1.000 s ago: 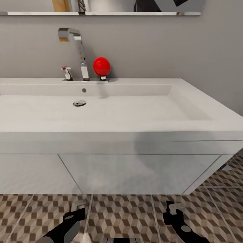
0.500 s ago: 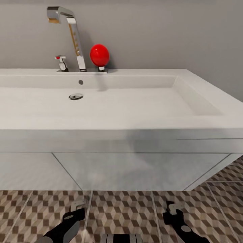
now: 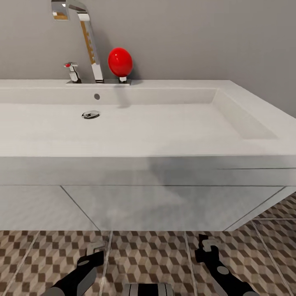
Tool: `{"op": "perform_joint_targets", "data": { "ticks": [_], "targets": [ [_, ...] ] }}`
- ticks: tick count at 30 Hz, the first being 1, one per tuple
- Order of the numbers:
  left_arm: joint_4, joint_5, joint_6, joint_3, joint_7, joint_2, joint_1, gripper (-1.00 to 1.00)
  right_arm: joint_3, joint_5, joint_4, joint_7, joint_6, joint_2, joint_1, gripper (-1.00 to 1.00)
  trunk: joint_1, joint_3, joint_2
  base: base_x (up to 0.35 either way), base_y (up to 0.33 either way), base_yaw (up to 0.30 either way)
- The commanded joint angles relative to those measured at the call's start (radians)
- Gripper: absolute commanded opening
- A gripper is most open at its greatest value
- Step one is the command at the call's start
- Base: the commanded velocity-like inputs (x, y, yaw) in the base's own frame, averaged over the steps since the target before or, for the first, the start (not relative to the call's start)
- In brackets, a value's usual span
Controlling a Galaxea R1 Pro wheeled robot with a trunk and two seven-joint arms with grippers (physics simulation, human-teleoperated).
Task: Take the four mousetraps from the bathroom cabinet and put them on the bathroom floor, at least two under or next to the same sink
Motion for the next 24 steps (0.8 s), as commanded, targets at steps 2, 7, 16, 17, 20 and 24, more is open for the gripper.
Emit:
{"op": "perform_joint_targets", "data": {
  "ticks": [2,7,16,17,20,24],
  "targets": [
    [-0.005,0.005,-0.001,-0.006,0.009,0.005,0.0,-1.0,0.007,-0.009,-0.004,-0.002,-0.003,-0.001,0.0,-1.0,0.0,-0.001,0.0,0.0,0.0,0.0],
    [-0.017,0.004,-0.008,-0.001,0.004,0.019,0.0,-1.0,0.007,-0.009,-0.007,-0.003,-0.003,-0.001,0.0,-1.0,0.0,-0.001,0.0,0.0,0.0,0.0],
    [-0.072,0.004,0.05,0.004,-0.04,0.061,-0.012,-1.0,0.006,-0.008,-0.011,-0.004,-0.002,-0.001,-0.006,-1.0,0.0,-0.001,0.0,0.0,0.0,0.0],
    [-0.075,0.004,0.06,0.004,-0.041,0.061,-0.014,-1.0,0.006,-0.008,-0.011,-0.004,-0.002,-0.001,-0.006,-1.0,0.0,-0.001,0.0,0.0,0.0,0.0],
    [-0.098,0.003,0.092,0.005,-0.042,0.066,-0.031,-1.0,0.006,-0.009,-0.023,-0.005,0.0,-0.001,-0.012,-1.0,0.0,-0.001,0.0,0.0,0.0,0.0],
    [-0.108,0.002,0.107,0.005,-0.045,0.088,-0.069,-1.0,0.007,-0.011,-0.038,-0.006,0.003,-0.003,-0.027,-1.0,0.0,-0.001,0.0,0.0,0.0,0.0]
  ]
}}
